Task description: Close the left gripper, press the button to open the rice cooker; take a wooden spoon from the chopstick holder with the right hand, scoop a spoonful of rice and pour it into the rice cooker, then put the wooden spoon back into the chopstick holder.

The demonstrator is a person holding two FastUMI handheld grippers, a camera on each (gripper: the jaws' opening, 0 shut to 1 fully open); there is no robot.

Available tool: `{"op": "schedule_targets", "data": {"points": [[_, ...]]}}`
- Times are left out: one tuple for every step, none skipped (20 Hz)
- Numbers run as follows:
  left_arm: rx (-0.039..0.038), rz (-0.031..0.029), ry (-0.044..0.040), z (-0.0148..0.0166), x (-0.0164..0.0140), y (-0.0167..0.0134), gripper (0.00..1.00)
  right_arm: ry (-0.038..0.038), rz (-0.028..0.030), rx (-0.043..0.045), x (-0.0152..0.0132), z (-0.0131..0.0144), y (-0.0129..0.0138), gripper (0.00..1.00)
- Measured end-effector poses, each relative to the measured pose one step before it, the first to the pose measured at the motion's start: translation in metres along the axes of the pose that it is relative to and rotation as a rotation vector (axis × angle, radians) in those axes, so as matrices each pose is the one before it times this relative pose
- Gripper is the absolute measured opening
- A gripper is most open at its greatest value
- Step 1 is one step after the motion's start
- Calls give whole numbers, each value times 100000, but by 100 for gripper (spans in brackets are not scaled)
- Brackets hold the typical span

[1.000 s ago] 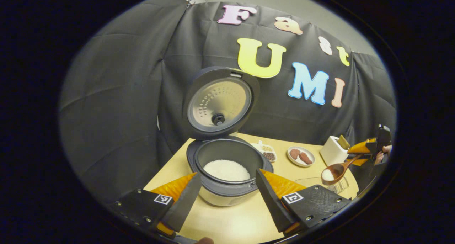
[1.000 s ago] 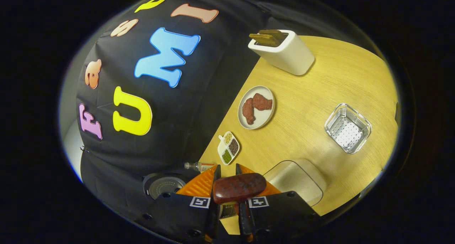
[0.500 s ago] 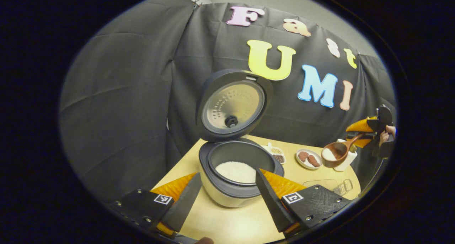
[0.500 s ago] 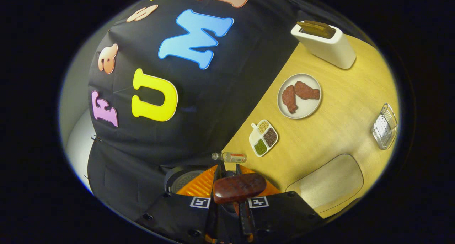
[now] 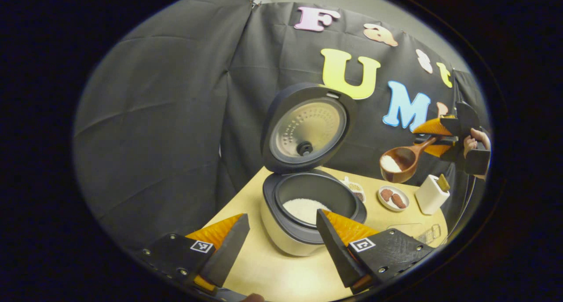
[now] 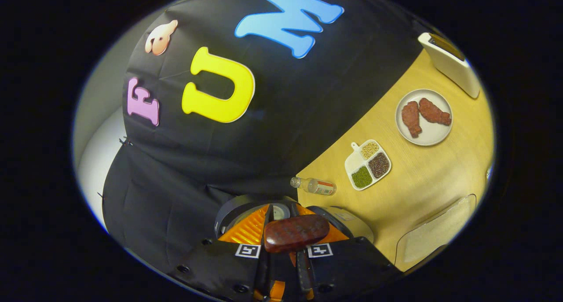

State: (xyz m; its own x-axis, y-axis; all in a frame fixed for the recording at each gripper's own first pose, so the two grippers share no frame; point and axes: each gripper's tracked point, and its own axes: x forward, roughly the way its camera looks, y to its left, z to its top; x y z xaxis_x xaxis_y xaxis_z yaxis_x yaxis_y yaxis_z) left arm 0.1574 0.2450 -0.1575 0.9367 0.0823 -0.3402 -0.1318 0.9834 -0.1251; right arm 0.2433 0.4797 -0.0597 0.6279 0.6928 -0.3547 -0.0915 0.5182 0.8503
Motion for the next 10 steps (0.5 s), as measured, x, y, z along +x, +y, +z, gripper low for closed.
{"op": "schedule_targets", "data": {"points": [[-637, 810, 79, 20, -95, 379, 96, 1272, 693, -2380, 1015, -573, 788, 20], [-527, 857, 110, -124, -46, 485, 96, 1257, 434, -3027, 1032, -450, 564, 20], [-372, 1116, 104, -49, 35, 520, 96, 1244, 36, -3737, 972, -753, 469, 20], [-284, 1010, 136, -89, -53, 512, 96, 1471, -468, -4307, 925, -657, 361, 19], [-348, 1071, 179, -32, -34, 500, 96, 1276, -671, -4369, 733, -834, 313, 24], [-434, 1124, 224, -75, -29, 471, 96, 182, -207, -5117, 698, -436, 322, 24], [-571, 1167, 309, -59, 13, 531, 96, 121, -447, -5526, 607, -508, 331, 20], [-607, 996, 383, -137, -133, 449, 96, 543, -592, -5360, 512, -564, 201, 20], [-530, 625, 428, -97, 154, 255, 96, 978, -119, -5050, 323, -676, 491, 24], [-207, 829, 454, -204, 85, 368, 96, 991, -4, -4546, 342, -505, 260, 24]]}}
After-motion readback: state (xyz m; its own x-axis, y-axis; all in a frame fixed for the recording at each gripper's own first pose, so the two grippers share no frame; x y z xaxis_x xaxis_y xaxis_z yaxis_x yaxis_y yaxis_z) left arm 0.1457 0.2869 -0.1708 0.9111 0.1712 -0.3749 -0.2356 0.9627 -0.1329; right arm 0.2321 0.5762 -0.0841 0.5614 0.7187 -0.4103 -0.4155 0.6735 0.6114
